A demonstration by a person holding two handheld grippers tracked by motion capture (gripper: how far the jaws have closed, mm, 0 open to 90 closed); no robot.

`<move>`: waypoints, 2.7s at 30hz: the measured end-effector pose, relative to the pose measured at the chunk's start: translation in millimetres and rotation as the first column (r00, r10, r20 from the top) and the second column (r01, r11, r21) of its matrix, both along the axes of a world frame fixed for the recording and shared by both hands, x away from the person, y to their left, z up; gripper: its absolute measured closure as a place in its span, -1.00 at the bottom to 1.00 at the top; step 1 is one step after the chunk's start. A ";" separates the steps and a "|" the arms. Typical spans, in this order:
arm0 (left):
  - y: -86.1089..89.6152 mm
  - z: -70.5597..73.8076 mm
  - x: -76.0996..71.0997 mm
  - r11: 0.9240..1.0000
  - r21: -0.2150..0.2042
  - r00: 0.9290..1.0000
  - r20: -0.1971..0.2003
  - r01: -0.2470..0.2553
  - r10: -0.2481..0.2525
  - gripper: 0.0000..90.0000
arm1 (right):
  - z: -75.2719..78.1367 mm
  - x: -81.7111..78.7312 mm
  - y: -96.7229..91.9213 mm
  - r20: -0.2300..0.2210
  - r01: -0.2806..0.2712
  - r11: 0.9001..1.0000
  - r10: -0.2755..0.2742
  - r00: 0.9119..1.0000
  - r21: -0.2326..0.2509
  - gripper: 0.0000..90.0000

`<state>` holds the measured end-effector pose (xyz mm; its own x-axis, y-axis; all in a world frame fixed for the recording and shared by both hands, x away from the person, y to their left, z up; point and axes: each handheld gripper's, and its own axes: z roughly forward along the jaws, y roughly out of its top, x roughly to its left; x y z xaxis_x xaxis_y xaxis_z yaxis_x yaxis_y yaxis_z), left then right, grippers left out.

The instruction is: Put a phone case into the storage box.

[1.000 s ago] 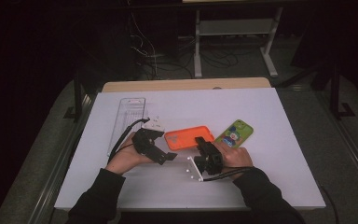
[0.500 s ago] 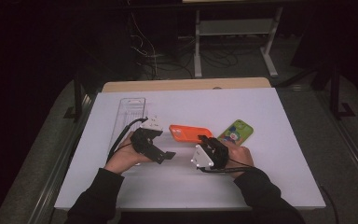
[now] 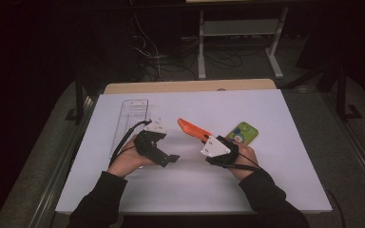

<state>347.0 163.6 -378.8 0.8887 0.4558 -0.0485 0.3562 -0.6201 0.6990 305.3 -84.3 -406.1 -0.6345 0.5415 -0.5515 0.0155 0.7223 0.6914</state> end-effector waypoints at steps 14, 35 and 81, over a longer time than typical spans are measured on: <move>-1.6 -0.7 -1.5 1.000 0.003 1.000 -0.003 -0.006 0.006 -1.00 | 3.2 7.3 -5.4 -0.154 0.034 0.986 -0.008 0.988 0.164 0.74; 0.7 -0.5 -0.2 0.998 -0.047 0.999 -0.013 -0.040 0.039 -1.00 | 5.3 25.6 -25.1 -0.402 0.137 0.889 0.056 0.914 0.436 0.75; -34.2 31.6 40.6 0.960 -0.270 0.997 -0.044 -0.072 0.062 -1.00 | 11.0 17.7 -20.2 -0.405 0.125 0.844 0.115 0.907 0.522 0.75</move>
<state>387.6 129.4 -347.2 0.8522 0.4800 -0.2084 0.4174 -0.3832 0.8240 323.0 -104.5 -395.1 -0.7291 0.6728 0.1251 0.3823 0.2489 0.8899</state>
